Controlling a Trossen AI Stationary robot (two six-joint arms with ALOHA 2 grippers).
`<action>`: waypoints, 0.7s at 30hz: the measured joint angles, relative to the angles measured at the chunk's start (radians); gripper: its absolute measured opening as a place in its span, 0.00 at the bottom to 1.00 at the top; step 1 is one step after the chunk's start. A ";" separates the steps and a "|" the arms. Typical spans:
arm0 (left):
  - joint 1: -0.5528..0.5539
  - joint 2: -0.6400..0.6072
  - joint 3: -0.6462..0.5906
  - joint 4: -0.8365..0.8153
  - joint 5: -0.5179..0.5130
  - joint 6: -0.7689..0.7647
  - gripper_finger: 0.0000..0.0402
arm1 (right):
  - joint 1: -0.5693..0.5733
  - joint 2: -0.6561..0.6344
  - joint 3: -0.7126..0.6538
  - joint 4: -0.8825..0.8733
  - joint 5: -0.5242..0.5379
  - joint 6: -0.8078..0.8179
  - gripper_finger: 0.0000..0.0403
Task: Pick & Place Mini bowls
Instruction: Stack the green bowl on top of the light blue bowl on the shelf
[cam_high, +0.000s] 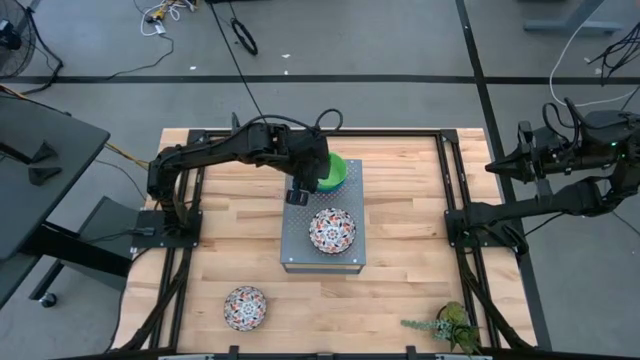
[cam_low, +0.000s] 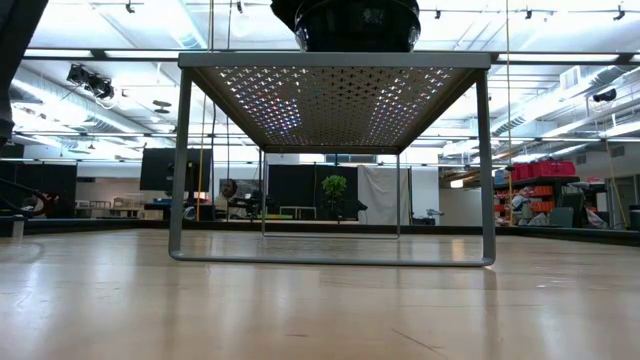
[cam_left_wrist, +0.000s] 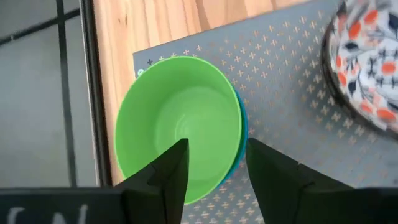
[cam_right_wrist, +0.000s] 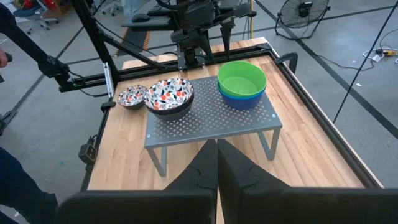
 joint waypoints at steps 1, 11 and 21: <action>0.000 0.000 0.000 0.004 0.000 -0.020 0.40 | 0.000 0.000 0.000 0.000 0.000 0.000 0.01; 0.000 -0.005 0.000 0.077 0.010 -0.137 0.10 | 0.000 0.000 0.000 0.000 0.000 0.000 0.01; -0.005 -0.031 0.000 0.150 0.016 -0.253 0.02 | 0.000 0.000 0.000 0.000 0.000 0.000 0.01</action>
